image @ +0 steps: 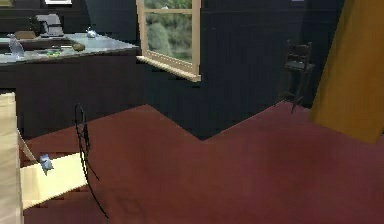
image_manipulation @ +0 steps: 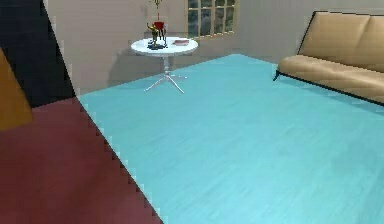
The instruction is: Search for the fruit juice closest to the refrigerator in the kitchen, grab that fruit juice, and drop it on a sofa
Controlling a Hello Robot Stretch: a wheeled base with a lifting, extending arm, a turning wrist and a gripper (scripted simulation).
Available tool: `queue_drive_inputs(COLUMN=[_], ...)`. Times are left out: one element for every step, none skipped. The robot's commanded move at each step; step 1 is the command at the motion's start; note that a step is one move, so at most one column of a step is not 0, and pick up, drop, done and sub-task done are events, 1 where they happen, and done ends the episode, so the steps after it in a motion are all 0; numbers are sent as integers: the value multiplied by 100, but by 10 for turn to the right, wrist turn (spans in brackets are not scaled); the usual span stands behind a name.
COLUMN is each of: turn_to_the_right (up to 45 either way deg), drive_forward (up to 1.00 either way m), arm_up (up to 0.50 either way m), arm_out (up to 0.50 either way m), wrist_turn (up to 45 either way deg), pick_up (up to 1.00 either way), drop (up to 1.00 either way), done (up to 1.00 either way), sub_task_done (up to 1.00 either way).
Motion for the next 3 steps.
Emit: queue_drive_inputs(turn_to_the_right=[0,-450,-450], drive_forward=[75,0,0], arm_up=[0,0,0], arm_out=[0,0,0], wrist_turn=[0,0,0], pick_up=[0,0,0], drop=[0,0,0], done=[0,0,0], sub_task_done=[0,0,0])
